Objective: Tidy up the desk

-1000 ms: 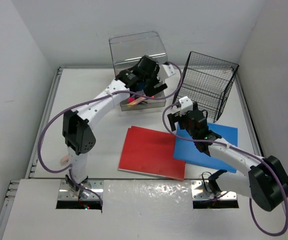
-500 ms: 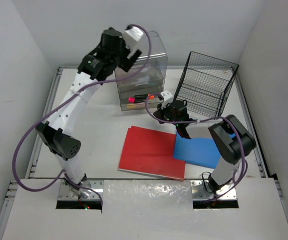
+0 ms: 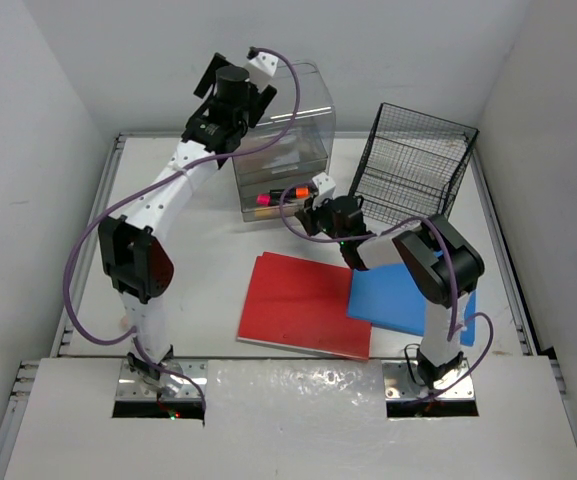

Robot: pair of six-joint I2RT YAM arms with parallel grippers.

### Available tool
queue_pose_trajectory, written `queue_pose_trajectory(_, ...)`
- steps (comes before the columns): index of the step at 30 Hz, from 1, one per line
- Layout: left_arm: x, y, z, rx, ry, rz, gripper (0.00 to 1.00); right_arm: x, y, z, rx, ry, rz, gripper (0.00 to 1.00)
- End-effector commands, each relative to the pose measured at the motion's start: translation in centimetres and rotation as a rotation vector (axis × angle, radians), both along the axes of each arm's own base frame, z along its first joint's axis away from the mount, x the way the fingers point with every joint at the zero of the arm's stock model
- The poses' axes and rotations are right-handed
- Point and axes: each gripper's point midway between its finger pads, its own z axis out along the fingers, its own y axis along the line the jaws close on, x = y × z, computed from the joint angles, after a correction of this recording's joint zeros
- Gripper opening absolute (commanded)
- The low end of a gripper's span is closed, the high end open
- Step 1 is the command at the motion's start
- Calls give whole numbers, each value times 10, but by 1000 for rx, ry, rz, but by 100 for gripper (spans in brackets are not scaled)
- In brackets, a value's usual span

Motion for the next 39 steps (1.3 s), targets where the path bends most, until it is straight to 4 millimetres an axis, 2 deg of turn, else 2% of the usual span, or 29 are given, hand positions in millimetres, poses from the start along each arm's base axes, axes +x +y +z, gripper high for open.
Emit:
queue_pose_trajectory(1, 3, 7, -27, 51, 50, 29, 99, 28, 11, 30, 15, -141, -8, 0)
queue_pose_trajectory(9, 0, 9, -39, 92, 81, 22, 99, 63, 16, 36, -21, -205, -55, 0)
queue_pose_trajectory(11, 1, 10, -36, 98, 75, 25, 99, 71, 15, 43, -6, -228, -77, 0)
queue_pose_trajectory(13, 1, 10, -36, 100, 81, 26, 99, 75, 18, 40, 4, -222, -82, 0)
queue_pose_trajectory(21, 0, 10, -1, 71, 50, 31, 100, 94, 20, 51, 84, -261, -147, 0)
queue_pose_trajectory(23, -3, 9, 14, 53, 27, 27, 99, 99, 20, 53, 92, -272, -158, 0)
queue_pose_trajectory(26, -11, 9, 30, 48, 26, 22, 100, 104, 22, 51, 93, -275, -167, 0)
queue_pose_trajectory(29, -27, 7, 43, 42, 37, 0, 100, 109, 22, 52, 92, -279, -182, 0)
queue_pose_trajectory(34, -48, 1, 53, 32, 58, -40, 100, 112, 19, 53, 95, -283, -206, 0)
queue_pose_trajectory(39, -60, 1, 58, 31, 70, -47, 100, 113, 19, 46, 87, -262, -214, 0)
